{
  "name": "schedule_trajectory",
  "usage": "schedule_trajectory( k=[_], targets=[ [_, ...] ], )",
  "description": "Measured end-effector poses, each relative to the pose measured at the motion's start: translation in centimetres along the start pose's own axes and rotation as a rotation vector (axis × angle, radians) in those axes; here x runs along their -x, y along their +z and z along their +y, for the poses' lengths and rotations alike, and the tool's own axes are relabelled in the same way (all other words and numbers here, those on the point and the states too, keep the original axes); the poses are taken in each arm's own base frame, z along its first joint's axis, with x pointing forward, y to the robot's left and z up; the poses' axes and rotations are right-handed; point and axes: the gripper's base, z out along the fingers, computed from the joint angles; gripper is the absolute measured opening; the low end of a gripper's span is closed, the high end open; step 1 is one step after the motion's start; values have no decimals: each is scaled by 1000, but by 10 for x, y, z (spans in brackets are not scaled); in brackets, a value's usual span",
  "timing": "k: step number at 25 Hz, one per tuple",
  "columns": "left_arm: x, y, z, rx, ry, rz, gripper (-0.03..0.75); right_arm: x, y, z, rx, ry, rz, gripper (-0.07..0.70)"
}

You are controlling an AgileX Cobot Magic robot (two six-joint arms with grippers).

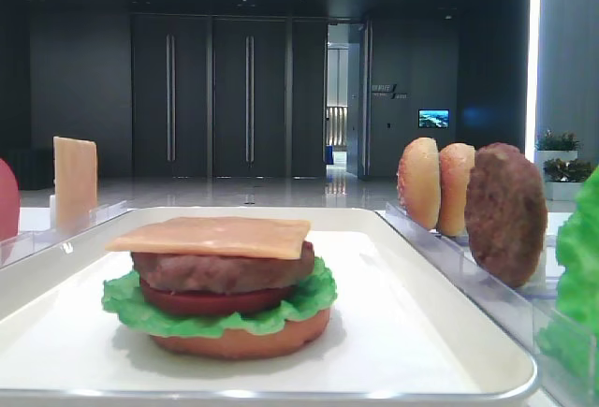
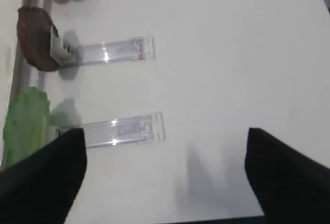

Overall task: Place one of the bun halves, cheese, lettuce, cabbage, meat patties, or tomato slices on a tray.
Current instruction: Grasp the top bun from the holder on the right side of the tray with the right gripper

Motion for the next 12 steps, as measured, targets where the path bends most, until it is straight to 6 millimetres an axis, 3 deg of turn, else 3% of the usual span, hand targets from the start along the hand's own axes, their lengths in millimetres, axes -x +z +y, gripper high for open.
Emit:
schedule_trajectory(
  k=[5,12],
  targets=[
    [0,0,0,0,0,0,158,39,29,8,57,-21,199,591],
    [0,0,0,0,0,0,158,97,89,14,88,-58,441,591]
  ],
)
